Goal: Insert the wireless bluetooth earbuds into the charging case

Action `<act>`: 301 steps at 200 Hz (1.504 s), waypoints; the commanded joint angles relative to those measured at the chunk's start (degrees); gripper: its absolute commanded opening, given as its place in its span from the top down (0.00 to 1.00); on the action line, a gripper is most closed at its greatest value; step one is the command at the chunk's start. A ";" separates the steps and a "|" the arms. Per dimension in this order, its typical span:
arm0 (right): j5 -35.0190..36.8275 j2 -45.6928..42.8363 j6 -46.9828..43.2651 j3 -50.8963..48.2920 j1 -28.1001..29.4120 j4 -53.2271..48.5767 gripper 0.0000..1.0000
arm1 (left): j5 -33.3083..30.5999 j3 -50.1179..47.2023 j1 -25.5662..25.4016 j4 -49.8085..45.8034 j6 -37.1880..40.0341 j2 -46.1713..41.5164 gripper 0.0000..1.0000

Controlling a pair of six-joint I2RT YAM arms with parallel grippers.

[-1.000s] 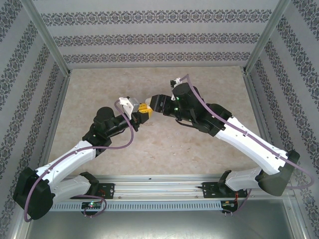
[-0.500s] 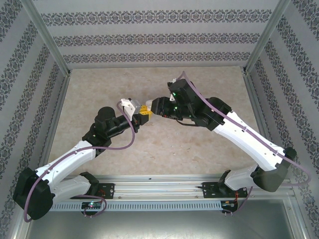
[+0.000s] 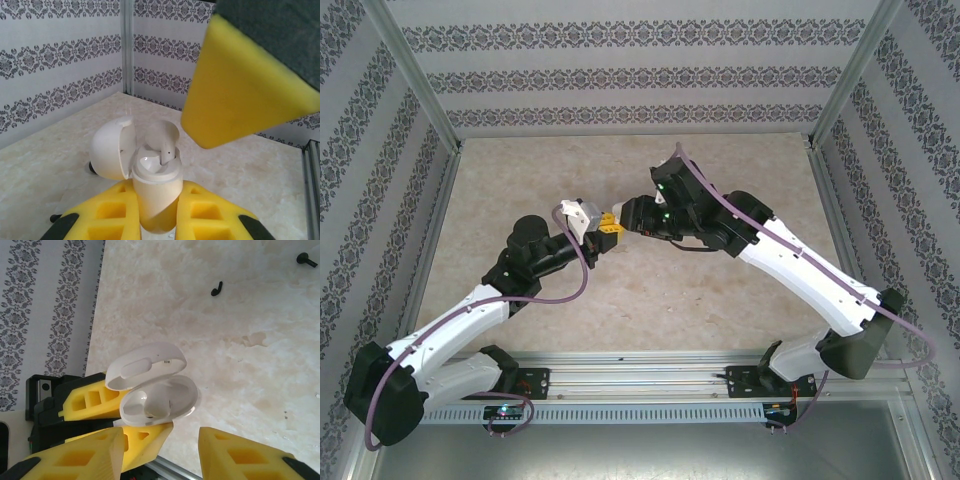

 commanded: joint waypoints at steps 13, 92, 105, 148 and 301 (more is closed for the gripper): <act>-0.90 1.27 -1.82 3.21 -0.61 -0.71 0.59 | 1.86 0.72 -0.87 -0.38 1.06 -1.30 1.00; -2.83 3.43 -2.14 5.10 -0.62 -0.64 0.63 | 2.80 0.80 -0.84 -1.02 1.59 -1.17 1.00; -3.19 3.85 -2.11 5.37 -0.61 -0.75 0.63 | 2.90 0.80 -0.79 -1.07 1.59 -1.24 1.00; -3.20 4.84 -2.54 6.27 -0.61 -2.29 0.63 | 3.01 0.78 -0.85 -1.08 1.78 -1.26 1.00; -2.47 -0.04 -6.09 6.48 -1.78 -2.14 0.59 | 3.70 -0.17 -0.82 -1.15 0.30 -2.62 1.00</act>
